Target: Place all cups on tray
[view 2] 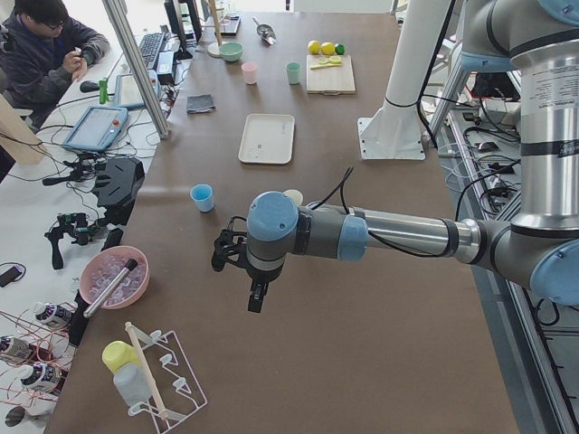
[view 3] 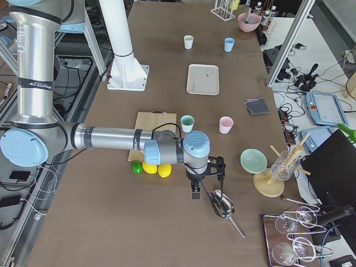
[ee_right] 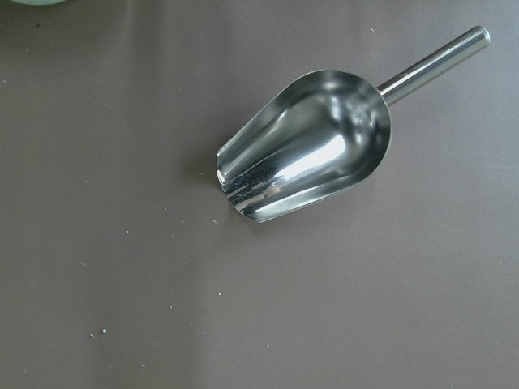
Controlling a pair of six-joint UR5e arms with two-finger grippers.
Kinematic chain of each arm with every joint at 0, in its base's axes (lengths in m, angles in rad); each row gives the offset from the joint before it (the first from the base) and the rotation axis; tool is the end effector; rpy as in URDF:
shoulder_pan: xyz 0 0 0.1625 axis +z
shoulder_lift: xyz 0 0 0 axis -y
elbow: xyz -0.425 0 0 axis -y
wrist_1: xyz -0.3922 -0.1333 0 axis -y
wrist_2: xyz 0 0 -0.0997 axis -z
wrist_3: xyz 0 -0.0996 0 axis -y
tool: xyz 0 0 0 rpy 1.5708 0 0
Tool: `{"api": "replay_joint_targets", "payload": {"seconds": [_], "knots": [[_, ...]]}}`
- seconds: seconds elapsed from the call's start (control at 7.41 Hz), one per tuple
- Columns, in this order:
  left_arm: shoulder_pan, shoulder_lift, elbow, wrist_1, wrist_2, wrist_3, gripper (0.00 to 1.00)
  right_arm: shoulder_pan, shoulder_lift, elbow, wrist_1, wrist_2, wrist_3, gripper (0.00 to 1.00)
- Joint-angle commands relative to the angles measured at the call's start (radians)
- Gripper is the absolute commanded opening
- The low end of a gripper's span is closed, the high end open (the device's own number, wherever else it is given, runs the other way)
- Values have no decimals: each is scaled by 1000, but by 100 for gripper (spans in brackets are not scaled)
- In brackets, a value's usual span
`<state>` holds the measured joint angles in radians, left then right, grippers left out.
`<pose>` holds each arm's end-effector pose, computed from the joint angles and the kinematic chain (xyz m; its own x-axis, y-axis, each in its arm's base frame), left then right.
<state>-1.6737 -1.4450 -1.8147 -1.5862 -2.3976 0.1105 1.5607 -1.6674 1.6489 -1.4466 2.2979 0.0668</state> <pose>-0.1053 -0.4354 0.5915 0.6908 0.1364 -0.7101 0.0258 0.9768 0.2127 0.0625 -0.4588 0.6563 0.7454 -0.0111 0.6666 -0.0398 0.9973 0.0611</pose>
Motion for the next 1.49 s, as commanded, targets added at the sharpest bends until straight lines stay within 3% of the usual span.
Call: {"api": "replay_joint_targets", "payload": {"seconds": [0.0, 0.68, 1.08, 1.35], "knots": [[0, 0, -2, -1, 0, 3, 98, -1, 0, 0, 0, 0, -1, 100], [2, -14, -23, -37, 0, 3, 98, 1, 12, 37, 2, 0, 5, 100], [2, -17, 52, -332, 3, -12, 98, 2, 51, 43, 76, 9, 8, 100], [0, -12, 48, -347, 0, 3, 98, 16, 60, 41, 107, 57, -8, 100]]}}
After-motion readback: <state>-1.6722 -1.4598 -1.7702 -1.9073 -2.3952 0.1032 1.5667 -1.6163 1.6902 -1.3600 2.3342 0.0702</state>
